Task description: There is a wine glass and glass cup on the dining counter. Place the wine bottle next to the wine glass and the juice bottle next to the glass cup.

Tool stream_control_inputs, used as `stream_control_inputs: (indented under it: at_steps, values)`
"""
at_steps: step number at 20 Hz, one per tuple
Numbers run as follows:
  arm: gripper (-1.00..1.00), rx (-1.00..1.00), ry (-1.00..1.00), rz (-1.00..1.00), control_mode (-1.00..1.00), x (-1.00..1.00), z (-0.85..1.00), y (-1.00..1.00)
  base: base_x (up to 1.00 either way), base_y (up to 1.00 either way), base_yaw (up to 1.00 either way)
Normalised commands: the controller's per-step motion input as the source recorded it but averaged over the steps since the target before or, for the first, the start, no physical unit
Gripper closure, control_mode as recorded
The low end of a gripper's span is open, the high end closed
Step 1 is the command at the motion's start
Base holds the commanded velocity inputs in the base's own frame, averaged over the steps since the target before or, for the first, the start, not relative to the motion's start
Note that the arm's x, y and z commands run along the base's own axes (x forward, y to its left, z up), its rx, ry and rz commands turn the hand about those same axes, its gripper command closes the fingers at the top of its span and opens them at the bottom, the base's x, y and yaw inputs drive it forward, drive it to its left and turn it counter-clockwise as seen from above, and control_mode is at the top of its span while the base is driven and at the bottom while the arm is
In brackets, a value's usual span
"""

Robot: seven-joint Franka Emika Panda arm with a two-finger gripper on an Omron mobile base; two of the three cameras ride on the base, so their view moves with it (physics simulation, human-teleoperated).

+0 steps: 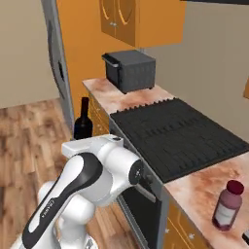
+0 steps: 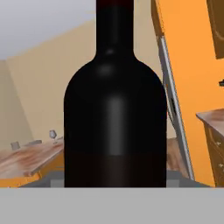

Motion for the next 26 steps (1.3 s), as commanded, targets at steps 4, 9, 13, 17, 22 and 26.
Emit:
stream_control_inputs:
  at_steps: [4,9,13,17,22,26]
  values:
    - [1.00,0.00,0.00,0.00,1.00,0.00,0.00,0.00,0.00,0.17,0.62]
    - [1.00,0.00,0.00,0.00,1.00,0.00,0.00,0.00,0.04,0.45,0.59]
    - [1.00,0.00,0.00,0.00,1.00,0.00,0.00,0.00,0.06,0.43,0.56]
    - [1.00,0.00,0.00,0.00,1.00,0.00,0.00,0.00,0.21,0.27,0.50]
    - [1.00,0.00,0.00,0.00,1.00,0.00,0.00,0.00,0.52,0.11,0.33]
    - [1.00,0.00,0.00,0.00,1.00,0.00,0.00,0.00,0.99,0.00,0.12]
